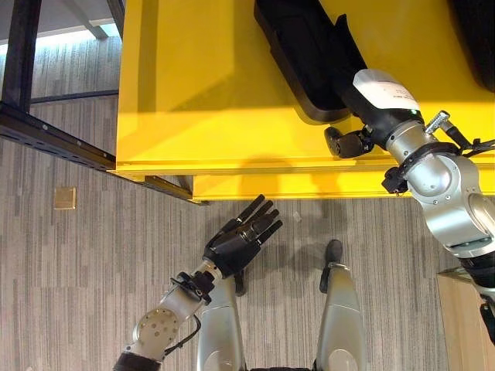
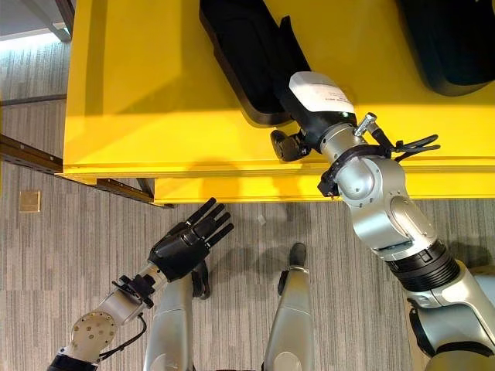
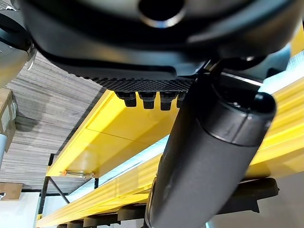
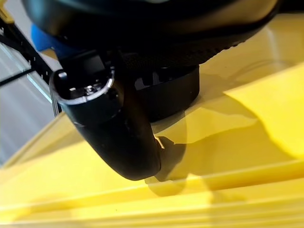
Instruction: Move parts from the plastic box to the shelf.
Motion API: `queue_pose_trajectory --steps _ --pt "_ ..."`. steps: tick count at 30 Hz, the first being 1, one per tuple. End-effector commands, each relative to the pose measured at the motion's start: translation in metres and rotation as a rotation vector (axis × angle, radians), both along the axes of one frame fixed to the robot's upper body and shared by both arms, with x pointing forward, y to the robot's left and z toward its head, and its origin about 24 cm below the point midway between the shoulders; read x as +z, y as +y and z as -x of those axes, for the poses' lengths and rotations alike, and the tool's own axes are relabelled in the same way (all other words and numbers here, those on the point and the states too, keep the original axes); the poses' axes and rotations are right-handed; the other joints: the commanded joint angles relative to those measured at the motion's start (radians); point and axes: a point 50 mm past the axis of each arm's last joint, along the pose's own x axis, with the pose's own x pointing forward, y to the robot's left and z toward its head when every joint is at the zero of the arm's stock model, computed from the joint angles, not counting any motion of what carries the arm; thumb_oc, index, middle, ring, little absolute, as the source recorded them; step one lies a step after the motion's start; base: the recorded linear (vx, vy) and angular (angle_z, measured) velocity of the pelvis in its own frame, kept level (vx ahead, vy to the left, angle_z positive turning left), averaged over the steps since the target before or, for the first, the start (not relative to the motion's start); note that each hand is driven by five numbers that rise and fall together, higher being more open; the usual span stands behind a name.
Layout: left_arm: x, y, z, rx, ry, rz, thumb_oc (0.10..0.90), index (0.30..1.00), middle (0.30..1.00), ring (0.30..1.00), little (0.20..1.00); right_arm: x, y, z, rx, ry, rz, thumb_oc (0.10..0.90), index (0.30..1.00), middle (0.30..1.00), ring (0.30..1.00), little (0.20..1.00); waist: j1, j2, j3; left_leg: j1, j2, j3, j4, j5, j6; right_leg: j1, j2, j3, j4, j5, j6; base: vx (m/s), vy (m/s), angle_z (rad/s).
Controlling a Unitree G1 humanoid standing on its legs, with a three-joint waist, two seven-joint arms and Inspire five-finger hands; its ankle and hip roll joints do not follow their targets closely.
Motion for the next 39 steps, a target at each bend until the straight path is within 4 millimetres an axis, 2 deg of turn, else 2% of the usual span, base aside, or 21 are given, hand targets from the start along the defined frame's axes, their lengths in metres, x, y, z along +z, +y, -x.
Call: queue_pose_trajectory --steps 1,9,22,32,39 --pt "0.037 -0.013 0.01 -0.089 -0.196 0.084 0.9 1.0 1.0 1.0 1.0 0.011 -0.023 -0.011 -0.114 -0.043 -0.105 0.9 1.0 1.0 1.0 1.0 0.024 0.023 -0.011 0.051 -0.071 0.052 -0.104 0.003 0.059 0.038 0.099 -0.031 0.211 -0.243 -0.128 0.0 0.0 0.0" --pt "0.035 -0.019 0.01 -0.107 -0.197 0.11 0.9 1.0 1.0 1.0 1.0 0.019 -0.005 -0.02 -0.045 -0.112 -0.304 0.9 1.0 1.0 1.0 1.0 0.031 0.043 -0.011 0.077 -0.08 0.047 -0.139 0.02 0.051 0.056 0.087 -0.031 0.189 -0.235 -0.125 0.0 0.014 -0.02" --pt "0.034 -0.026 0.007 -0.104 -0.199 0.152 0.9 1.0 1.0 1.0 1.0 -0.003 0.013 -0.031 -0.021 -0.053 -0.527 0.9 1.0 1.0 1.0 1.0 0.027 0.067 -0.011 0.1 -0.09 0.052 -0.168 0.035 0.049 0.061 0.073 -0.021 0.182 -0.231 -0.12 0.0 0.034 -0.01" --pt "0.033 -0.03 0.006 -0.103 -0.195 0.165 0.9 1.0 1.0 1.0 1.0 -0.017 0.023 -0.033 0.005 -0.004 -0.593 0.9 1.0 1.0 1.0 1.0 0.024 0.074 -0.011 0.108 -0.093 0.054 -0.174 0.036 0.049 0.064 0.067 -0.017 0.181 -0.231 -0.12 0.0 0.003 0.0" --pt "0.034 -0.032 0.005 -0.099 -0.191 0.178 0.9 1.0 1.0 1.0 1.0 -0.01 0.032 -0.032 0.022 -0.073 -0.468 0.9 1.0 1.0 1.0 1.0 0.026 0.08 -0.011 0.111 -0.096 0.055 -0.175 0.037 0.051 0.064 0.066 -0.016 0.183 -0.232 -0.121 0.0 0.004 0.0"
